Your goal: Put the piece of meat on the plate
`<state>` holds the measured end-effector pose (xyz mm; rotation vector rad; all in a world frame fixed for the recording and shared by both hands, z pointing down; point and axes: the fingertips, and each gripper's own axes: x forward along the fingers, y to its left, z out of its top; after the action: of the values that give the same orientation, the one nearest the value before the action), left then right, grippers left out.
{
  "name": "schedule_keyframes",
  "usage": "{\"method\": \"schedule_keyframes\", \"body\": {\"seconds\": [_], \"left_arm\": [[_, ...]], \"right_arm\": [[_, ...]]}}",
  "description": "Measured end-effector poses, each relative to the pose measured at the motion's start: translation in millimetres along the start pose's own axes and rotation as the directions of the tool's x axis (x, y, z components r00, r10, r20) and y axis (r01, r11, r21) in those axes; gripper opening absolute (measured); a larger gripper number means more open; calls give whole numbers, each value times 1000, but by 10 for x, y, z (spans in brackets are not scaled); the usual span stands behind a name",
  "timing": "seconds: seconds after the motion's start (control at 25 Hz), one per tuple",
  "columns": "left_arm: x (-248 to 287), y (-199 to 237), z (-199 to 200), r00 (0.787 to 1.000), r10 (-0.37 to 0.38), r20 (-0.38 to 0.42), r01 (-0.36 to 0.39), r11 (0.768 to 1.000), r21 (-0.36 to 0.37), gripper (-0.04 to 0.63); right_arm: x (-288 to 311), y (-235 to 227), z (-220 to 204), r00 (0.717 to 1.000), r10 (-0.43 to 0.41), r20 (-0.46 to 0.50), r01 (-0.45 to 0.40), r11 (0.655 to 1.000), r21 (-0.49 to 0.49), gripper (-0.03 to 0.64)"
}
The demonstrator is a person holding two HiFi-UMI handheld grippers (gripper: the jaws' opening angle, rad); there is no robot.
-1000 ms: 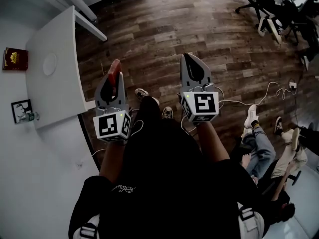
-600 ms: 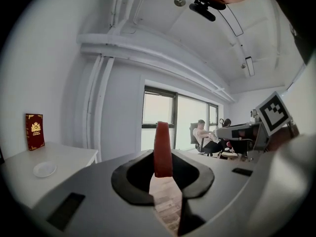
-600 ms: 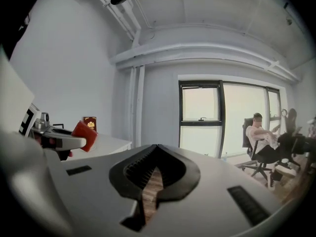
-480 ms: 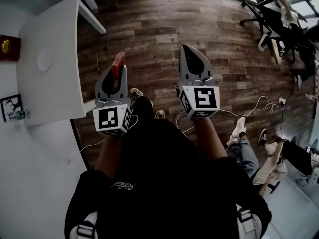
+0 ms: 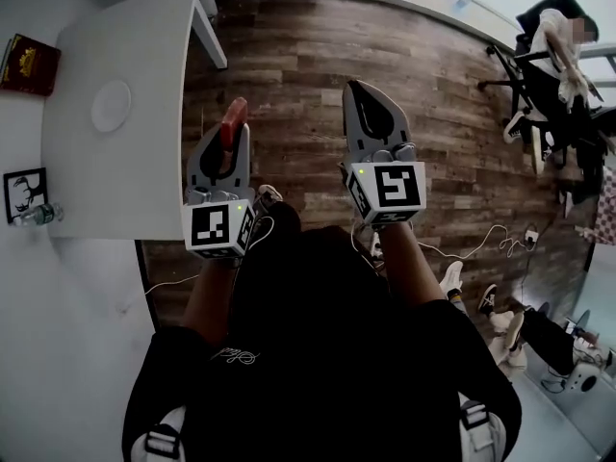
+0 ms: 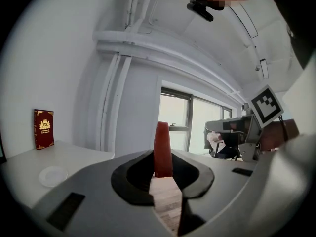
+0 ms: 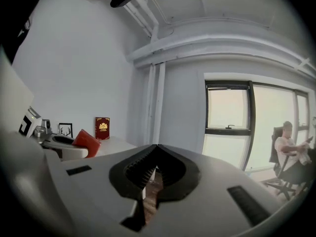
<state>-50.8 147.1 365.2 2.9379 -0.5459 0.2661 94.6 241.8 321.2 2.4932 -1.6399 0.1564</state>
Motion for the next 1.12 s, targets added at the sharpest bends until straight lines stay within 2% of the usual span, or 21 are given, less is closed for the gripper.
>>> {"method": "schedule_keyframes", "body": {"seconds": [0.2,0.36,0.52,0.76,0.96,1.12], "left_arm": [[111,278,32,1000,26,-14,-26,1000,-11,87],[301,355,107,999,47,-4,-47,999,-11,87],[561,477,146,994,113,-11,-113,994,-5,87],[960,779,310,963,270,-5,-270,963,10,87],[1414,826,495,941,339,-18,-339,941,4,87],[1706,824,532,913,406,-38,-406,914,9,87]], "right_arm": [[339,230,48,998,65,-8,-65,998,-6,21],[713,241,132,994,113,7,-113,994,-12,21],[1136,229,261,980,192,59,-192,981,-4,21],[1885,161,291,941,332,71,-334,942,21,21],[2361,-19,563,896,429,119,-434,901,18,21],[2604,-215,470,869,481,117,-488,872,41,21]]}}
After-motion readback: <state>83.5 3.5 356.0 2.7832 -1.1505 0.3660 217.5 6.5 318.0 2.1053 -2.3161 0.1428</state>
